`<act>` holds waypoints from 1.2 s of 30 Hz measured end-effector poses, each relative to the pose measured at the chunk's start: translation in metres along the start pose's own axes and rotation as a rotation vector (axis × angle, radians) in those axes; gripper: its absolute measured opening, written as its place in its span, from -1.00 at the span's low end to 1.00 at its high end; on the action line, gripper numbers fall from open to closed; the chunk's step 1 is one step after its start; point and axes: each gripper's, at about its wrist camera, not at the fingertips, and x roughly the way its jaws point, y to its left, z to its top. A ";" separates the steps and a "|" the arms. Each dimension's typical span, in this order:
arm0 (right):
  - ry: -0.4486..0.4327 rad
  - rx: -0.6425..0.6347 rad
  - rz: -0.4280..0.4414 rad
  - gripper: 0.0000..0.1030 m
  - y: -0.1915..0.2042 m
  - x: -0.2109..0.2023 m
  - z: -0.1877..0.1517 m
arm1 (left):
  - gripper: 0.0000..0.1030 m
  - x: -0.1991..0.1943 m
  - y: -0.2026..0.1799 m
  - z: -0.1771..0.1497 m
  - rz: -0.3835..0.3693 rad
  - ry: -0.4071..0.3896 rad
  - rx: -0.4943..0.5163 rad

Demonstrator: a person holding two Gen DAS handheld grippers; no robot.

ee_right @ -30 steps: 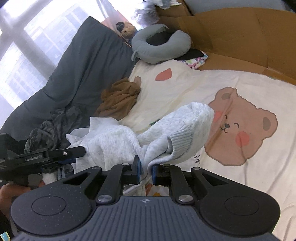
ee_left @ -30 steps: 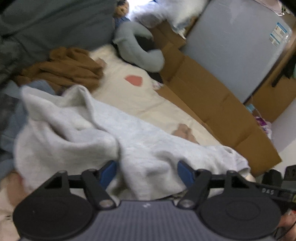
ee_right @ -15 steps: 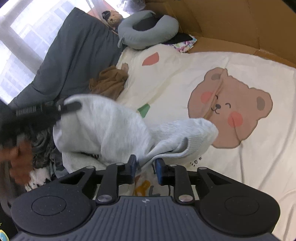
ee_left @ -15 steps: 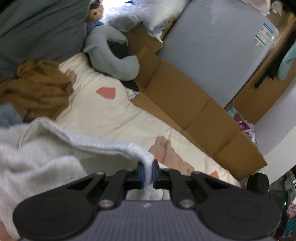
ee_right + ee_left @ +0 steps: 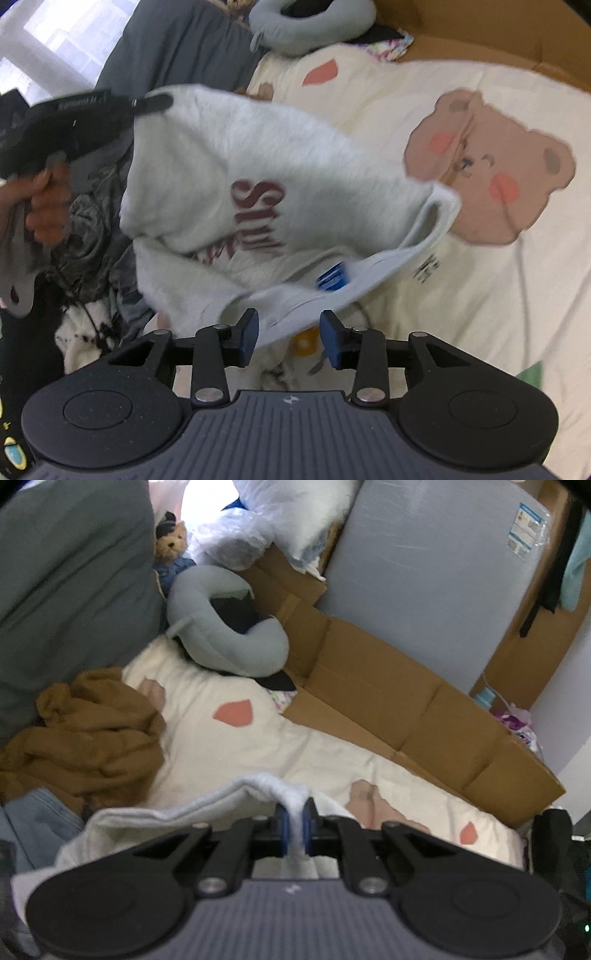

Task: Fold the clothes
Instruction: 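Carry the sweatshirt with the left gripper onto the duvet, spreading it out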

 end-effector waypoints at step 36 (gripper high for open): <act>-0.086 0.038 0.051 0.02 0.038 0.087 0.019 | -0.86 -0.010 0.103 0.022 0.288 -0.112 -0.069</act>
